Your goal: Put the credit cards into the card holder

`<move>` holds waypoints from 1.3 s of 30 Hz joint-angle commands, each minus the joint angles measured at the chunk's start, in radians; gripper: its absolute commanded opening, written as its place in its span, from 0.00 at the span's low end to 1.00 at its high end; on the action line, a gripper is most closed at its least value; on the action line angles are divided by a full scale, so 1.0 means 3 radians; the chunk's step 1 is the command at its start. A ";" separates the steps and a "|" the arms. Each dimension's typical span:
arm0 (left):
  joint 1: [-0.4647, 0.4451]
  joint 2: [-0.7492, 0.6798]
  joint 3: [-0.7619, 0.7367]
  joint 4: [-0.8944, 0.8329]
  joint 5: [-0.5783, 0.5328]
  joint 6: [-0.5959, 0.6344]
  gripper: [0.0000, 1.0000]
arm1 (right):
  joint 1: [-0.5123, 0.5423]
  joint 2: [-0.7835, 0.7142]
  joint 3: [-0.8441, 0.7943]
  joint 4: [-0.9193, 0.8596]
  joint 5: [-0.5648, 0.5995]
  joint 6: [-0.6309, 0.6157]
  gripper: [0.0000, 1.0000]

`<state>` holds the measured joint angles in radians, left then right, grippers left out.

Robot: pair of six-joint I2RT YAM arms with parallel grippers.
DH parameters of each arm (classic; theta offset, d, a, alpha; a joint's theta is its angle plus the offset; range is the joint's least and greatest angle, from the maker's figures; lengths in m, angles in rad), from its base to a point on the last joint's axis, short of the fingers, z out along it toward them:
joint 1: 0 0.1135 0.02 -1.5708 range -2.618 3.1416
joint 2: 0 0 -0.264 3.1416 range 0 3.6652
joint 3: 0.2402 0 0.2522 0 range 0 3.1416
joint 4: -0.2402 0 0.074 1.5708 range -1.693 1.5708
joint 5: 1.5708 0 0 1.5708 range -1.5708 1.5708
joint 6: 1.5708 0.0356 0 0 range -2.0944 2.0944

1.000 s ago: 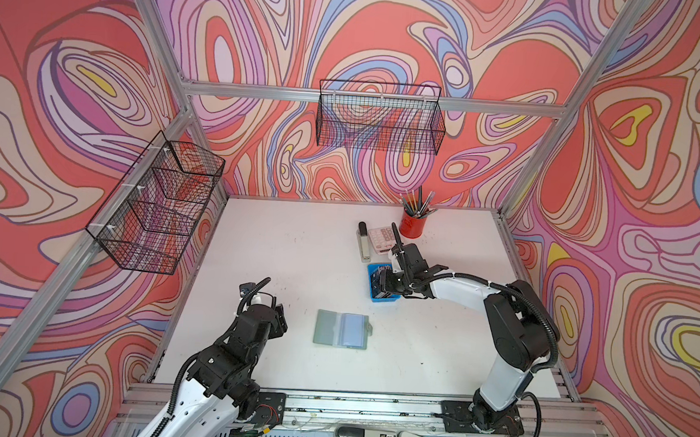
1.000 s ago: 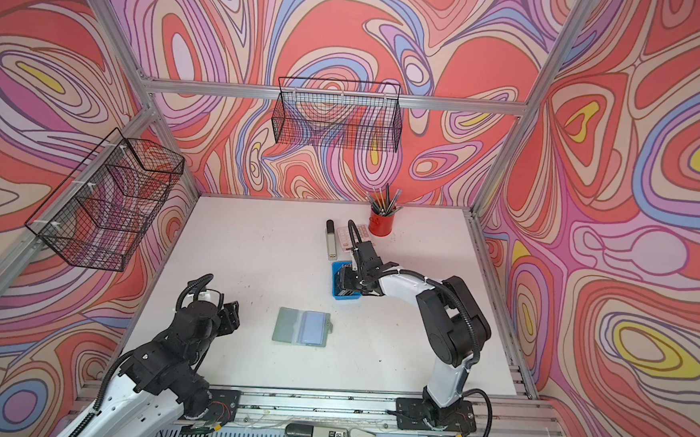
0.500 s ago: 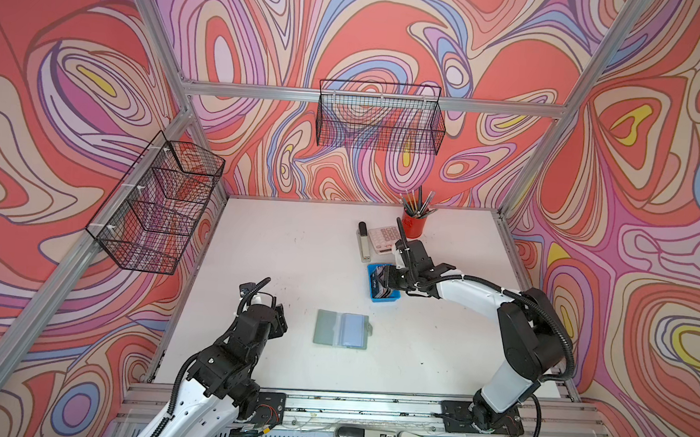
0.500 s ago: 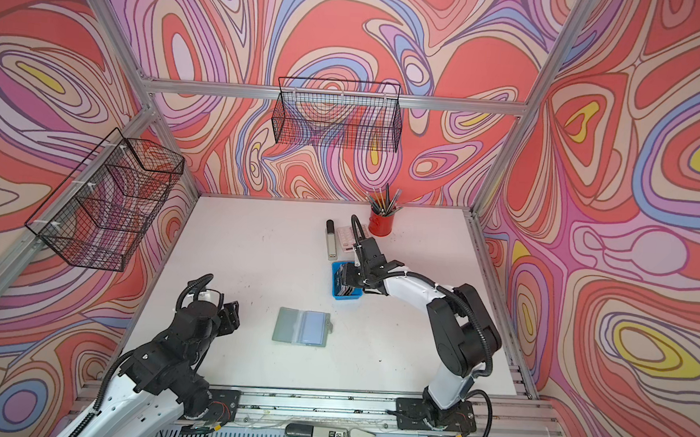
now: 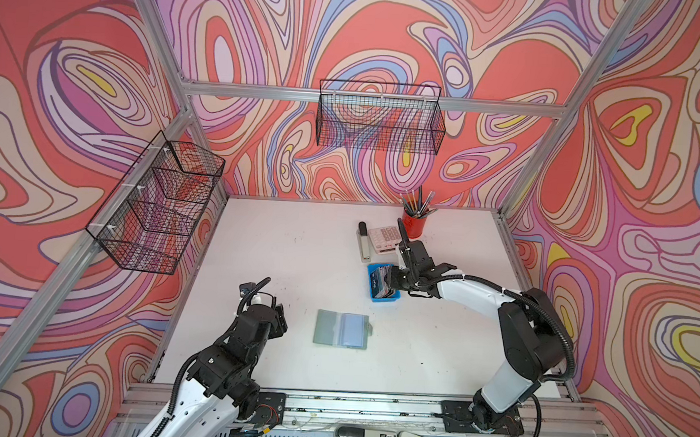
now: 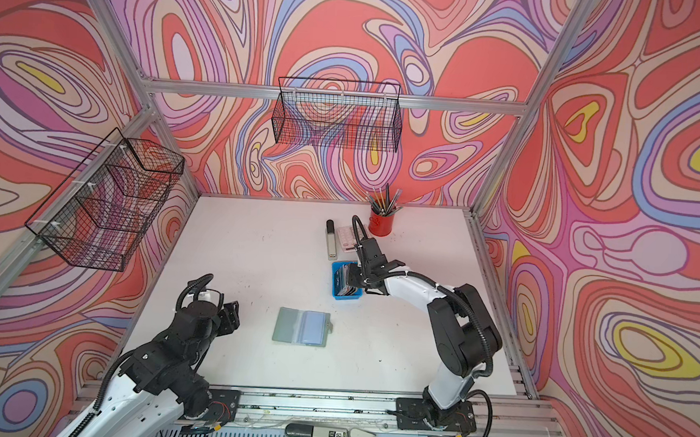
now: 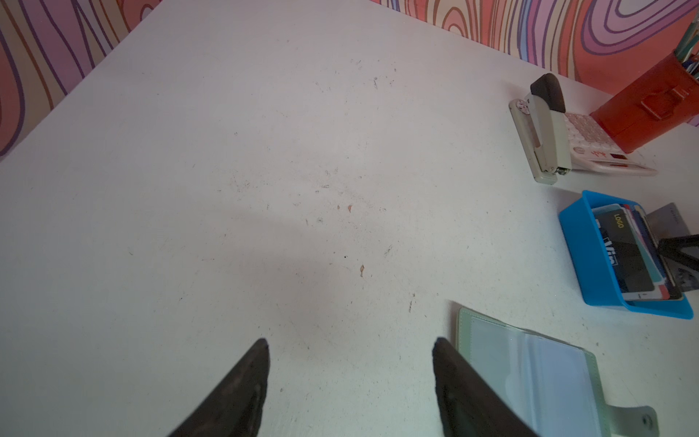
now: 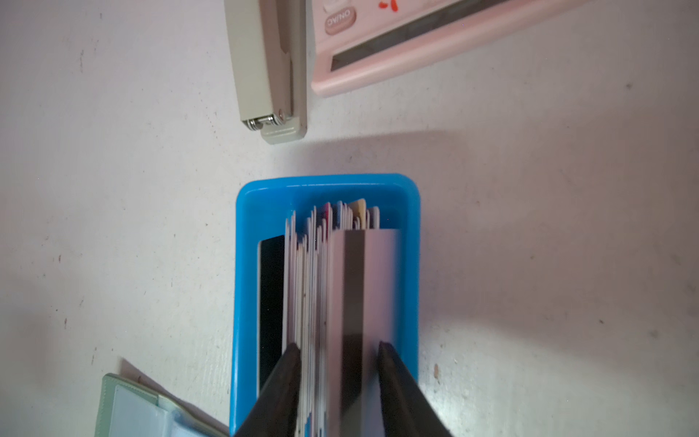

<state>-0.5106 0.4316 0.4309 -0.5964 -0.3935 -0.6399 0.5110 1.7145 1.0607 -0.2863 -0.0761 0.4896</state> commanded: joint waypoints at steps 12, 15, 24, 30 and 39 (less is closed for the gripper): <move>0.0014 -0.0025 -0.0036 -0.0080 -0.0017 -0.0039 0.70 | -0.0008 -0.0195 -0.0018 -0.0160 0.0253 -0.0027 0.02; 0.0014 -0.0027 -0.0036 -0.0073 -0.0013 -0.0036 0.70 | -0.0011 -0.0255 -0.0008 -0.0227 0.0314 -0.0027 0.00; 0.0012 -0.0020 0.0034 -0.0170 0.0049 -0.0047 0.71 | -0.0011 -0.0851 -0.0147 -0.0478 0.0623 0.0148 0.00; 0.0014 -0.0201 0.0113 -0.0164 0.0501 -0.0315 0.73 | 0.0352 -0.1657 -0.0588 -0.0359 0.0833 0.0668 0.00; 0.0004 0.0771 -0.0076 0.0503 0.1591 -0.0392 0.63 | 0.1701 -0.1891 -0.1301 0.0792 0.1374 0.1302 0.00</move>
<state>-0.5106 0.5724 0.4355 -0.5220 -0.0402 -0.7223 0.9234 1.1236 0.6991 -0.1936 0.2234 0.7940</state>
